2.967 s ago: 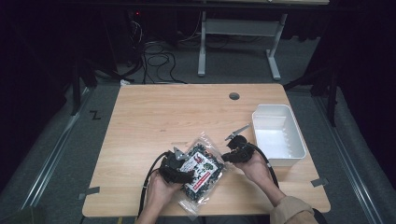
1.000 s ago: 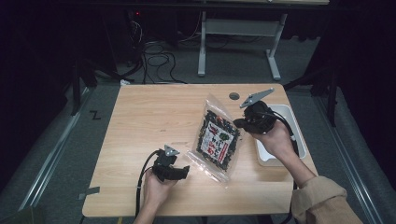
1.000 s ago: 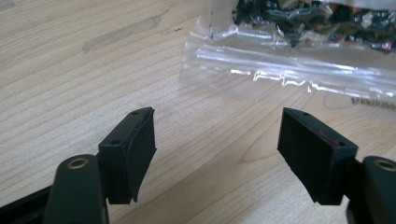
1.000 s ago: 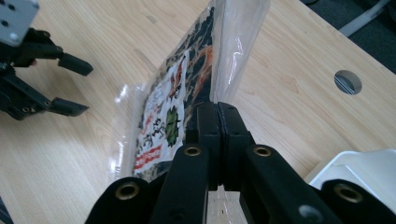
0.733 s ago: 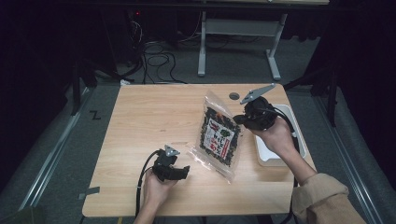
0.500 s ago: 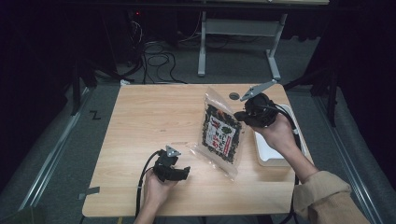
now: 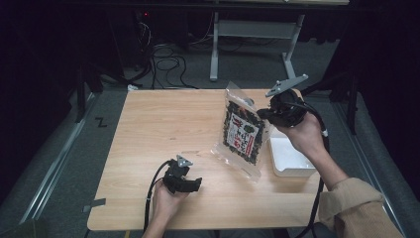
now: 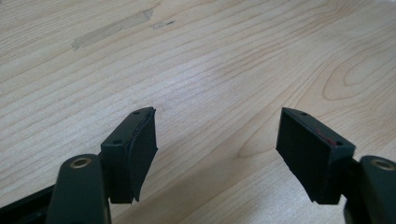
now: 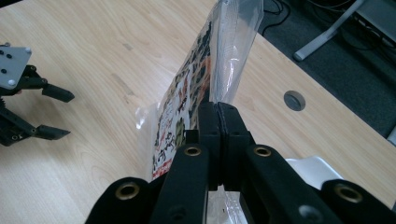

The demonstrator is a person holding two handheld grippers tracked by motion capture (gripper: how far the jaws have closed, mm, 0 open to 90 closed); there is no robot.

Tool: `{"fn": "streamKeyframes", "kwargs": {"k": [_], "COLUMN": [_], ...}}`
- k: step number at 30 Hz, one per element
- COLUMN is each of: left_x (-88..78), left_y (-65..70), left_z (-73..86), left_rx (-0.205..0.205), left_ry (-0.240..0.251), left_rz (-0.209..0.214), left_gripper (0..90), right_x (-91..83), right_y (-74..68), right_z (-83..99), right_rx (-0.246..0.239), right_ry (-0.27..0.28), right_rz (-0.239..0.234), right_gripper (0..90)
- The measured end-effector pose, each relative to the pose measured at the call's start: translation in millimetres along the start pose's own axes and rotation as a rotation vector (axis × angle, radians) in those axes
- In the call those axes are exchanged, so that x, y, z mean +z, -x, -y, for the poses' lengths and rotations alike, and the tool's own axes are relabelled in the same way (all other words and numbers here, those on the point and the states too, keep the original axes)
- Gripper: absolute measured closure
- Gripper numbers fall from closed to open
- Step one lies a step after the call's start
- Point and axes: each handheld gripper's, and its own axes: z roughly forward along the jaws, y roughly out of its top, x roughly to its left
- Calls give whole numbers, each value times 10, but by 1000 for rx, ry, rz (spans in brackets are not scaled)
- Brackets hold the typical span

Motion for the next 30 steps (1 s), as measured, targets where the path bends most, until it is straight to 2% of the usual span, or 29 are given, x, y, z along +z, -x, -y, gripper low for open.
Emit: {"fn": "streamKeyframes", "kwargs": {"k": [6,8,17,30], "left_x": [12,12,31,48], "left_y": [-12,-10,-1,6], "left_z": [3,3,3,10], "left_rx": [2,4,14,15], "left_ry": [-14,-14,-25,-36], "left_rz": [-1,-1,-3,1], "left_gripper": [296,296,296,297], "right_x": [-86,-123,-281,-481], "right_y": [101,126,246,486], "right_z": [18,20,18,125], "right_rx": [14,35,41,103], "right_ry": [15,19,41,68], "right_rz": [27,32,62,122], "right_gripper": [900,900,900,900]}}
